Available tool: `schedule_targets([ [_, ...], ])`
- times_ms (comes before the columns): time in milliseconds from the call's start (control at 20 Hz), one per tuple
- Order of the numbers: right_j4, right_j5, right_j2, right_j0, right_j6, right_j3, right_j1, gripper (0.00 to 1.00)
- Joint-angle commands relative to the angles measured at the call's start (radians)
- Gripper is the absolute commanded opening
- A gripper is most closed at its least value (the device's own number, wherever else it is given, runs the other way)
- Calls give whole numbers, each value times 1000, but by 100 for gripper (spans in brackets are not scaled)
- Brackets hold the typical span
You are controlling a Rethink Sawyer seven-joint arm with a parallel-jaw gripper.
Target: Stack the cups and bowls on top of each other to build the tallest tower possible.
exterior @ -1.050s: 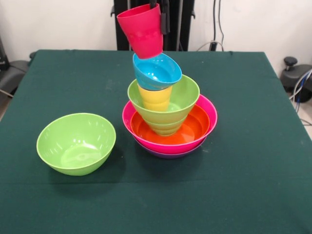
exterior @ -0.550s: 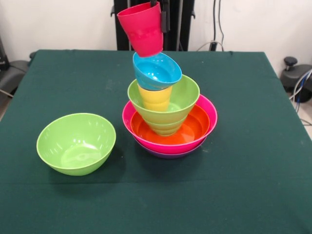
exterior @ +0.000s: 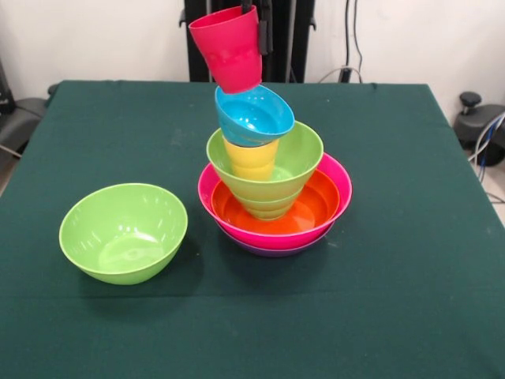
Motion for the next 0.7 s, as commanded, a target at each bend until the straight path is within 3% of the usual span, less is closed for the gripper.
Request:
schedule_targets([
  [50, -99, -55, -57, 36, 3, 74, 55, 0],
  [350, -148, -114, -109, 71, 33, 56, 116, 0],
  [700, -158, -134, -128, 81, 22, 60, 123, 0],
])
